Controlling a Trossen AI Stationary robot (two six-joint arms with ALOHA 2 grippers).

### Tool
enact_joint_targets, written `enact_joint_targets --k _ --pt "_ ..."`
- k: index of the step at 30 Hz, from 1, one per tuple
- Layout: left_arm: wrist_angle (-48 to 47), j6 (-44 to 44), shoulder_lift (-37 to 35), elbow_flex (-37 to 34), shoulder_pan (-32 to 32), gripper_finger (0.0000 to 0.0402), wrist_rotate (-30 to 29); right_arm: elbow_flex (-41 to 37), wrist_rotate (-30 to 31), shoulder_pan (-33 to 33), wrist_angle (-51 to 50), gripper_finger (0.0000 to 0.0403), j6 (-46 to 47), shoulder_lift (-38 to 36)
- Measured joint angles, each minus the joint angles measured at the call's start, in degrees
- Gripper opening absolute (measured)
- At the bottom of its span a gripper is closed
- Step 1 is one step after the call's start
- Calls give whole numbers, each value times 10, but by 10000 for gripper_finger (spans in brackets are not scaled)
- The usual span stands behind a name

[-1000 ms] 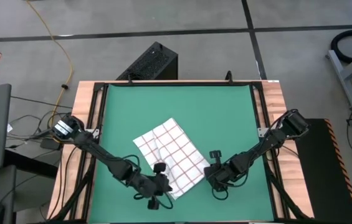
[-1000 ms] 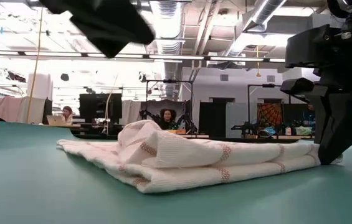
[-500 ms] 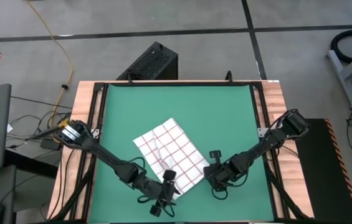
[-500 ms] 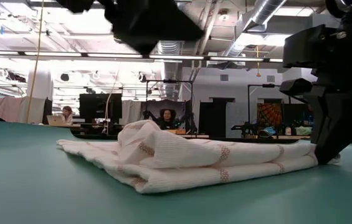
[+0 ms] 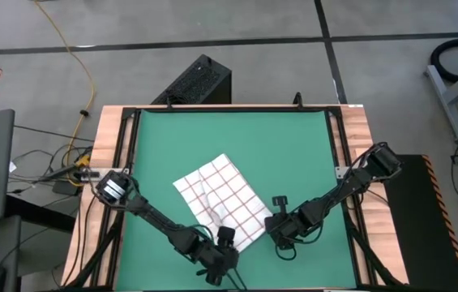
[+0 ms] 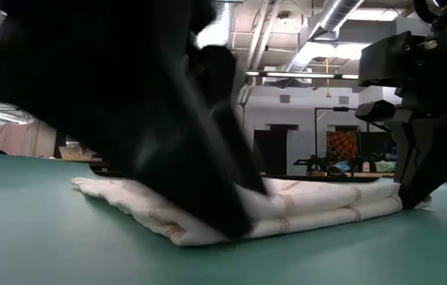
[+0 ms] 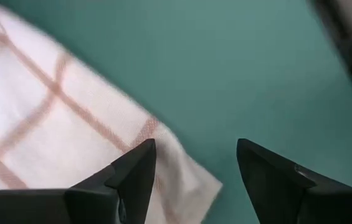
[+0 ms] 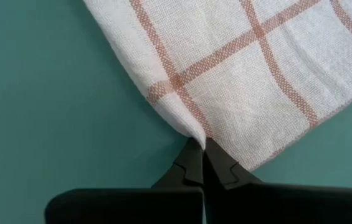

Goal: Roll towel into tight, uniform cylinder
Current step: Roll the white towel

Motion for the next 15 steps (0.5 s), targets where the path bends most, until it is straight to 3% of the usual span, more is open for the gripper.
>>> enact_joint_targets --k 7,15 --pt "-131 -79 44 73 -13 215 -41 0 0 0 0 7 0 0" --pt "-212 -177 45 80 -21 192 -52 0 1 0 0 8 9 0"
